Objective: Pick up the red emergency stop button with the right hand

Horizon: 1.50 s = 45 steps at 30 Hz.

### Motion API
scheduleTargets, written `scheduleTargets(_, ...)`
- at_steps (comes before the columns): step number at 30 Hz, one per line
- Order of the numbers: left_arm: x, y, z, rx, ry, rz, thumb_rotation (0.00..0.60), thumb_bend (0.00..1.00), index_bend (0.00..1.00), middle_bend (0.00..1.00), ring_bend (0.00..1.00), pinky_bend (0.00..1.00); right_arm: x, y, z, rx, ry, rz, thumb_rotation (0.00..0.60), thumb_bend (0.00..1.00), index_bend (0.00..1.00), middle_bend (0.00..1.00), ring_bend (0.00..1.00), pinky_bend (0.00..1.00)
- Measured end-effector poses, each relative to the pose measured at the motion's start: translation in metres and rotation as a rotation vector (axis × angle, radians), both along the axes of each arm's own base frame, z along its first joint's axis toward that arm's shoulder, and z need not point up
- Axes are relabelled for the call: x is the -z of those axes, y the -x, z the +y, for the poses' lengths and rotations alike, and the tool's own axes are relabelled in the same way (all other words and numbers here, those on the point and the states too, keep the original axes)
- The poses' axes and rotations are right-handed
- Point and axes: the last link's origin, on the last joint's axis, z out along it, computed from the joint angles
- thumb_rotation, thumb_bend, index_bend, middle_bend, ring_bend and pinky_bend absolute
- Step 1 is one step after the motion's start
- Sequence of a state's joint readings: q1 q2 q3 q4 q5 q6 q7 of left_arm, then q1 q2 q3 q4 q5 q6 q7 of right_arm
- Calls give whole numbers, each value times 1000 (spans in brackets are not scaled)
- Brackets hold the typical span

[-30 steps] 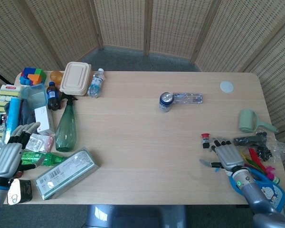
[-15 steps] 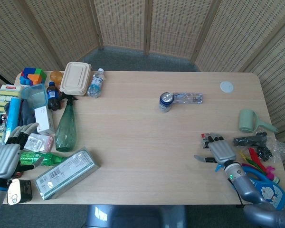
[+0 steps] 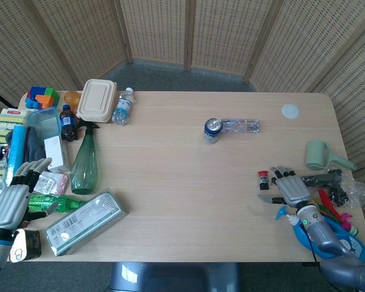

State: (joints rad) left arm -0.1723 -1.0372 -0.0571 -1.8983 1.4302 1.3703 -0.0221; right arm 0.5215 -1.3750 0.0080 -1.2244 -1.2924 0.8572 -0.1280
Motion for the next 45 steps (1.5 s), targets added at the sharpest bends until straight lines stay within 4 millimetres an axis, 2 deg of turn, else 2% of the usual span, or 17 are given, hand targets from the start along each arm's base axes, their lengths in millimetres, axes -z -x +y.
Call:
scheduleTargets(10,-1,-3,-1,4,-3,3,600,297,0,0,0,0,12,19,1,19,-9,-20,13,121,341,0,0,0)
scheduleTargets(21,-2,1,-2,0,-3,-11,600,297,0,0,0,0,27,11,1,4,-7,-70,12,123,337,0,0,0)
scheduleTargets(27,-4,4,-4,0,-8,-15,600,296,0,0,0,0,32,2,-4,-9,15,-95,14,121,337,0,0,0)
scheduleTargets(38,-6,10,-7,-5,-16,-32,600,298,0,0,0,0,46,-26,-26,-28,84,-145,12,121,334,0,0,0)
scheduleTargets(45,-6,12,-7,-7,-10,-30,600,297,0,0,0,0,52,-42,-30,-66,84,-142,12,122,330,0,0,0)
